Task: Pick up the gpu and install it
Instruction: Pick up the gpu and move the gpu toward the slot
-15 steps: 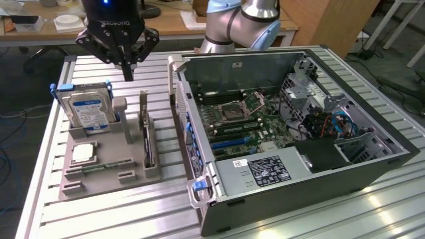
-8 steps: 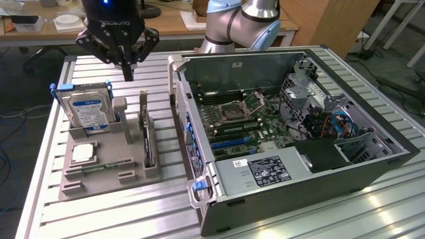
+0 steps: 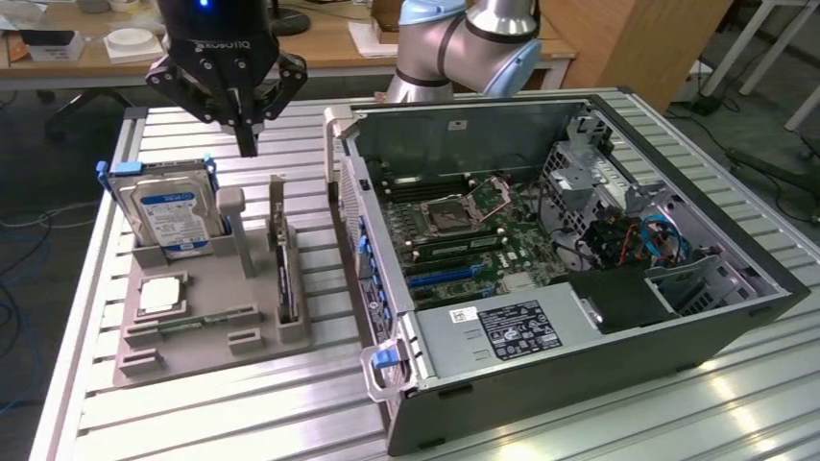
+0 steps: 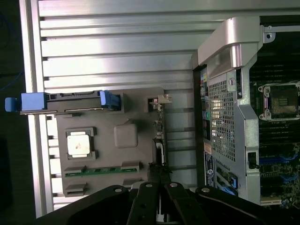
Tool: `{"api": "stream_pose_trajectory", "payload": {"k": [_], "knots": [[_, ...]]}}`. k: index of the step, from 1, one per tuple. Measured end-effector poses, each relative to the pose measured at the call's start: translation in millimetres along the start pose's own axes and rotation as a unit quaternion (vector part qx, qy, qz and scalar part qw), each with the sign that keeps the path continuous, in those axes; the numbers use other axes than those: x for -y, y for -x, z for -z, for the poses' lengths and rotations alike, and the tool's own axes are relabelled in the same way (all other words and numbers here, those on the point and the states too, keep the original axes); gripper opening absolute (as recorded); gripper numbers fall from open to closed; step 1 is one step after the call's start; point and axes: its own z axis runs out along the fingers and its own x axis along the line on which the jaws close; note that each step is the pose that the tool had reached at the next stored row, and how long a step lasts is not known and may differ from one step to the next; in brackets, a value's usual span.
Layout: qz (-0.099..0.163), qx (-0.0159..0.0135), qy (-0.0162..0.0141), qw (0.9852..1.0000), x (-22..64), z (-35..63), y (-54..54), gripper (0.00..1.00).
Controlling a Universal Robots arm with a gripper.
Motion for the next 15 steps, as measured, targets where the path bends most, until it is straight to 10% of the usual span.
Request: {"api": "stream_pose_trajectory", "payload": {"k": [15], "knots": [[0.025, -0.0016, -0.0019, 0.9997, 0.0, -0.6, -0.2, 0.65]]}}
